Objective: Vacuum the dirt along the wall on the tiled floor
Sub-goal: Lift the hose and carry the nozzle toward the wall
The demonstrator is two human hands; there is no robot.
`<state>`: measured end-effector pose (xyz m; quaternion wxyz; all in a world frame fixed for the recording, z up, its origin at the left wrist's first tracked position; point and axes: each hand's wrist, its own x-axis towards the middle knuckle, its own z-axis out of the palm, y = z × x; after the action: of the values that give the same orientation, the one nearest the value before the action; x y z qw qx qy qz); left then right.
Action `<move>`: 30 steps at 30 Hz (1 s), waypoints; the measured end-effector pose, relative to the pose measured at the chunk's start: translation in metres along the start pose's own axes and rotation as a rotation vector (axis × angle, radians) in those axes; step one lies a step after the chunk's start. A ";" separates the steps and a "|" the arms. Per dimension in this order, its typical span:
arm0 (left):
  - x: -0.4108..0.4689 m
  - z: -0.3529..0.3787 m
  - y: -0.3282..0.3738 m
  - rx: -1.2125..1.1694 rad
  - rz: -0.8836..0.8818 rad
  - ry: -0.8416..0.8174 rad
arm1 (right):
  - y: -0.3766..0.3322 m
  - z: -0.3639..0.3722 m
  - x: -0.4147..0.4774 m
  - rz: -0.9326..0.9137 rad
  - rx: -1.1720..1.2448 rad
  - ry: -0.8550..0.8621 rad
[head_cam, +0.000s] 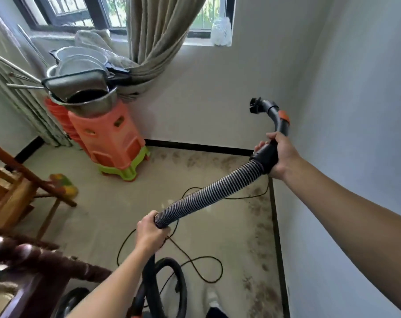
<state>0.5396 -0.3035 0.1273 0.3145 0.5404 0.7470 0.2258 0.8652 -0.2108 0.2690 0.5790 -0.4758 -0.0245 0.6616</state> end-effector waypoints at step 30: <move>0.452 -0.003 0.150 0.439 -0.120 0.050 | -0.092 0.294 0.525 0.248 -1.115 -0.105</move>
<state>0.5384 0.1731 0.1289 0.1836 0.5448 0.8166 0.0520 0.8053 0.3868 0.1675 0.1569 -0.6749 -0.3425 0.6344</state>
